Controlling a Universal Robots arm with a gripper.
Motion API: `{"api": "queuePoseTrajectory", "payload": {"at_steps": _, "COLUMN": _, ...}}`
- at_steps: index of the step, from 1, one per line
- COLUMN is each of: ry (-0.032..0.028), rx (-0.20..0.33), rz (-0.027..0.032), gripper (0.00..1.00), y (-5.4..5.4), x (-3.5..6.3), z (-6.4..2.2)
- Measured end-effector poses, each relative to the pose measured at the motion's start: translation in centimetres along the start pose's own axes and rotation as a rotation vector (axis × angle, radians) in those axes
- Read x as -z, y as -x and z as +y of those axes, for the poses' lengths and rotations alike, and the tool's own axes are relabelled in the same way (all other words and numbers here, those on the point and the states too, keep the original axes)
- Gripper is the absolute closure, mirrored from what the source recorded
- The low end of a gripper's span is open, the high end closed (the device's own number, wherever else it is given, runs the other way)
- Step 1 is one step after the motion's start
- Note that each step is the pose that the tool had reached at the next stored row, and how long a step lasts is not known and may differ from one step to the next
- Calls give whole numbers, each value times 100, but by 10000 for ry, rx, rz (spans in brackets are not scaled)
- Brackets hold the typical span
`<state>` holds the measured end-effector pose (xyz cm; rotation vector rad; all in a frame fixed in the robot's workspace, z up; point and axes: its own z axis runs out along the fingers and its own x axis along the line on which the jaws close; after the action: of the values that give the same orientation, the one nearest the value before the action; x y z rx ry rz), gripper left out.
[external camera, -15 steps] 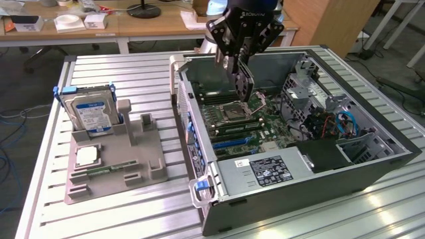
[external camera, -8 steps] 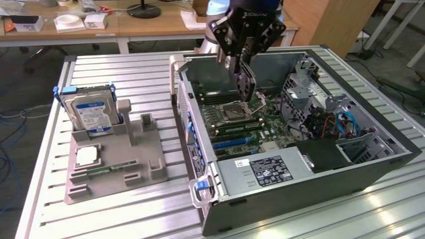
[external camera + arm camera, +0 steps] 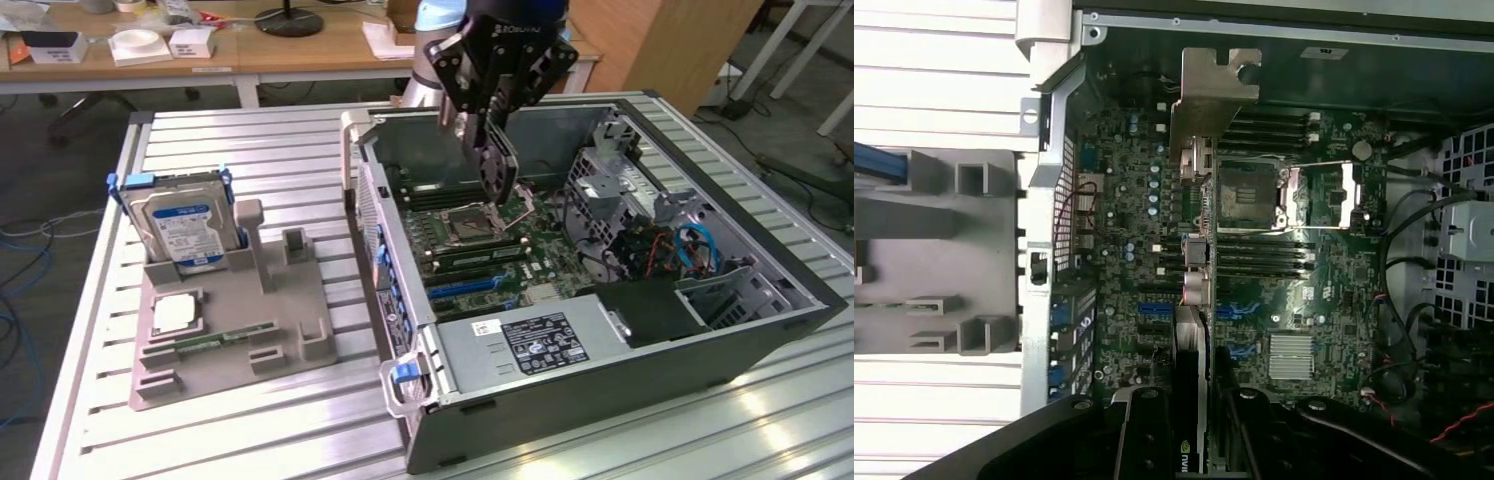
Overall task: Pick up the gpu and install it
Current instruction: 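Pick up the gpu and move the gpu toward the slot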
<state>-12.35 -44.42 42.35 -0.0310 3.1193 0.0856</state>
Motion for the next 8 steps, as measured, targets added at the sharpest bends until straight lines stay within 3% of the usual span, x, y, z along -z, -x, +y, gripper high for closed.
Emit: {"api": "queuePoseTrajectory", "payload": {"at_steps": 8, "ry": -1, "rx": 0, "rz": 1, "gripper": 74, "y": 56, "x": -2, "z": -1}}
